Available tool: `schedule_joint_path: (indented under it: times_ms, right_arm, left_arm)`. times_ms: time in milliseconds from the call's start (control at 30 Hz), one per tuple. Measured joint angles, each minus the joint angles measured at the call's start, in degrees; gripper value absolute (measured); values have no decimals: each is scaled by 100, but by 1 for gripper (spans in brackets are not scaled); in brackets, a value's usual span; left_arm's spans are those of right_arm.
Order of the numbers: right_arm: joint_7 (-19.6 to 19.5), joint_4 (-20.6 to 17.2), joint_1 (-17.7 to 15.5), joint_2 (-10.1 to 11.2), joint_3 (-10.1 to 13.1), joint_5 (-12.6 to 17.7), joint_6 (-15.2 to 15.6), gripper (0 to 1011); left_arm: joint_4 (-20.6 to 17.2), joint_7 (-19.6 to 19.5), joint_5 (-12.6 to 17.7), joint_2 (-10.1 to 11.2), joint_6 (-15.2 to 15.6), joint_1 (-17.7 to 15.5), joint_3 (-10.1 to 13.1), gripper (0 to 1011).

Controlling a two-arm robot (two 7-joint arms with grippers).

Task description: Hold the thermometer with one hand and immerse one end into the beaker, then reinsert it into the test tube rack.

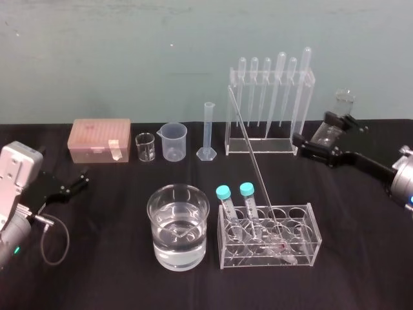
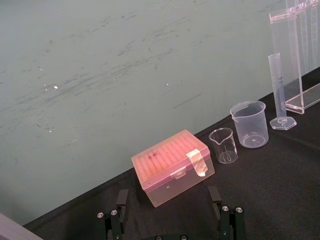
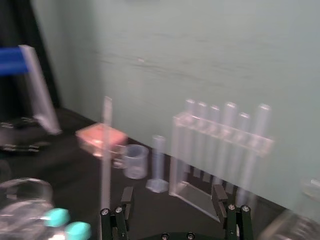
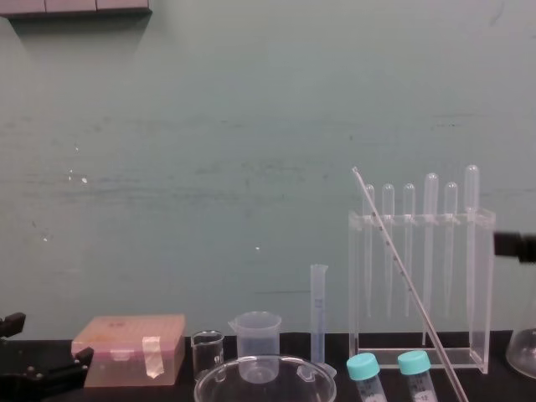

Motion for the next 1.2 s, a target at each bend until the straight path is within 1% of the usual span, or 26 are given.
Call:
schedule_joint_path:
  times_ms: [67,100,200,233,333,367,400,433,500,533,600,633,800,967,1200]
  right_arm:
    - [221,-53,76,19,15,151,162,1000]
    - [421,-76,178,28,7,292,294,1000]
    - [682,-66,347,17,-64,525,501,1000]
    - [795,-18,474,-7,-138,634,616,1000]
    - [914,93,685,-74,-289,715,750,1000]
    - [954,175,807,-126,-383,733,811,1000]
    - [970,228,878,-160,-444,735,844,1000]
    - [993,332,1021,-232,-572,726,906,1000]
    - [999,444,1153,-295,-705,684,953,1000]
    - [998,539,1279,-358,-828,617,989,1000]
    - [992,646,1389,-417,-952,553,1012,1000]
    - [990,724,1484,-467,-1049,497,1025,1000]
    - [966,952,1744,-617,-1324,339,1039,1000]
    - [954,1090,1929,-738,-1509,231,1000,1000]
    - [908,1192,2044,-817,-1629,143,977,1000]
  left_arm:
    - [0,0,0,0,0,0,0,1008]
    - [0,0,0,0,0,0,0,1008]
    - [0,0,0,0,0,0,0,1008]
    - [0,0,0,0,0,0,0,1008]
    - [0,0,0,0,0,0,0,1008]
    - [0,0,0,0,0,0,0,1008]
    - [0,0,0,0,0,0,0,1008]
    - [0,0,0,0,0,0,0,1008]
    - [0,0,0,0,0,0,0,1008]
    - [0,0,0,0,0,0,0,1008]
    - [0,0,0,0,0,0,0,1008]
    - [0,0,0,0,0,0,0,1008]
    - [0,0,0,0,0,0,0,1008]
    - [0,0,0,0,0,0,0,1008]
    - [0,0,0,0,0,0,0,1008]
